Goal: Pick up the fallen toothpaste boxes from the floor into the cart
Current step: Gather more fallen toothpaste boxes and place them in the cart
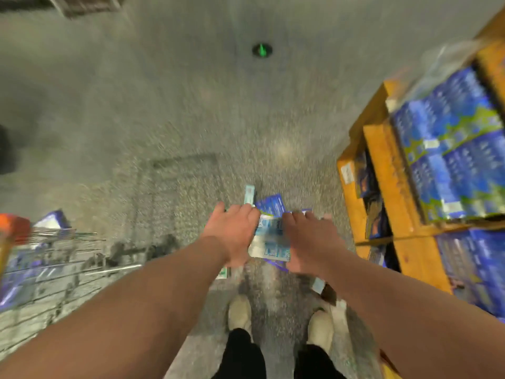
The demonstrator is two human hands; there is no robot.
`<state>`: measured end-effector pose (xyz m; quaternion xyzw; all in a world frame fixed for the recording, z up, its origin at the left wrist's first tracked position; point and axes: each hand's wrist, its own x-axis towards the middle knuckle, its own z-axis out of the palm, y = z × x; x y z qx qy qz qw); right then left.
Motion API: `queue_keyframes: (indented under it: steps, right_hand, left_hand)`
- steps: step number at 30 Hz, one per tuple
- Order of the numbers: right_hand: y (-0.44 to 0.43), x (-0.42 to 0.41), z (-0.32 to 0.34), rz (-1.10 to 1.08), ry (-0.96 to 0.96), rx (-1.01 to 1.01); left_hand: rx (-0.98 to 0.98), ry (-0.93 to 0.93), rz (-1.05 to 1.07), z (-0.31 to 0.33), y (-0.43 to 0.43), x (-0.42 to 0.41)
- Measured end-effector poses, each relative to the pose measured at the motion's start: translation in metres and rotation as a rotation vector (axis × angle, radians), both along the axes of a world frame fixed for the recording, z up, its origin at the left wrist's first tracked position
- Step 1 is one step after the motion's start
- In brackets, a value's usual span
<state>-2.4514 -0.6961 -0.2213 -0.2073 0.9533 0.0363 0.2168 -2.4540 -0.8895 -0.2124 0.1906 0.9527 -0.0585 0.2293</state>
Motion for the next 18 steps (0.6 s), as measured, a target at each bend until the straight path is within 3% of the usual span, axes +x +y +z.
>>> queue_keyframes:
  steps: [8, 18]
  right_hand:
    - [-0.046, -0.008, 0.179, 0.234, 0.185, -0.05]
    - [-0.141, 0.058, 0.337, 0.63, 0.38, -0.156]
  left_hand:
    - [-0.04, 0.238, 0.16, 0.178, -0.046, 0.038]
    - [-0.17, 0.458, 0.517, 0.327, -0.114, 0.171]
